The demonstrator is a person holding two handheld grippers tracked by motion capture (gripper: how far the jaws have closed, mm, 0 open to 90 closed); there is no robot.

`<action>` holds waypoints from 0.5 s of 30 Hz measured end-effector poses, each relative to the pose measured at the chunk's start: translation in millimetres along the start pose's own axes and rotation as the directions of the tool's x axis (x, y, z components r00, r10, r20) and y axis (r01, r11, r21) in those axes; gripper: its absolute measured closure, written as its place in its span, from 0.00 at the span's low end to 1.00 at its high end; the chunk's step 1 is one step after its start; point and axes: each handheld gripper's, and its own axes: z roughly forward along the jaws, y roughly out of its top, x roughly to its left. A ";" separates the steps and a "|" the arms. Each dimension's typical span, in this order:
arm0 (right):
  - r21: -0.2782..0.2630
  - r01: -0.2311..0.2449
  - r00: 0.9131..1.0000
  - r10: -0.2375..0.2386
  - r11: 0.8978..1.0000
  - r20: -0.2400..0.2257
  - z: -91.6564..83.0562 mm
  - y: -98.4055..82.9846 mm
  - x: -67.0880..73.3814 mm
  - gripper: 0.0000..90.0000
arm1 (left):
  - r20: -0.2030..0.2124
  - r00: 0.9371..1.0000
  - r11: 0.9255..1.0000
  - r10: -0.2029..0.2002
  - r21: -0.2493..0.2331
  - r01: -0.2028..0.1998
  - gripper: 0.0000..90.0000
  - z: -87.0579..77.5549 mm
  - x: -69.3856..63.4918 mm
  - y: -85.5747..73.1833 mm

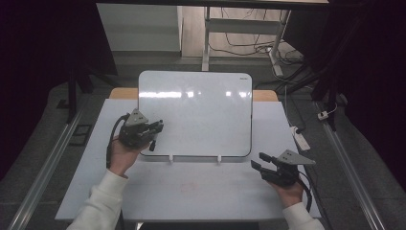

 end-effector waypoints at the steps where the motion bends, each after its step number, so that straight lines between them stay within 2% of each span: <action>1: -0.001 -0.003 1.000 0.003 1.000 0.002 -1.2 -0.6 -0.9 0.55 | -0.011 1.000 1.000 0.004 0.022 -0.004 0.90 2.8 1.4 0.9; 5: 0.011 0.013 1.000 -0.013 1.000 0.001 -0.6 -1.7 -0.1 0.55 | -0.043 0.999 0.996 0.013 0.087 -0.009 0.90 10.6 7.3 3.2; 10: 0.031 0.046 0.999 -0.046 0.998 -0.002 3.1 -2.1 3.7 0.55 | -0.067 0.998 0.991 0.010 0.131 -0.001 0.90 21.0 14.0 3.7; 15: 0.032 0.041 0.999 -0.042 0.999 0.001 3.3 -2.7 2.7 0.55 | -0.086 0.996 0.986 0.007 0.164 0.007 0.90 33.4 19.9 5.5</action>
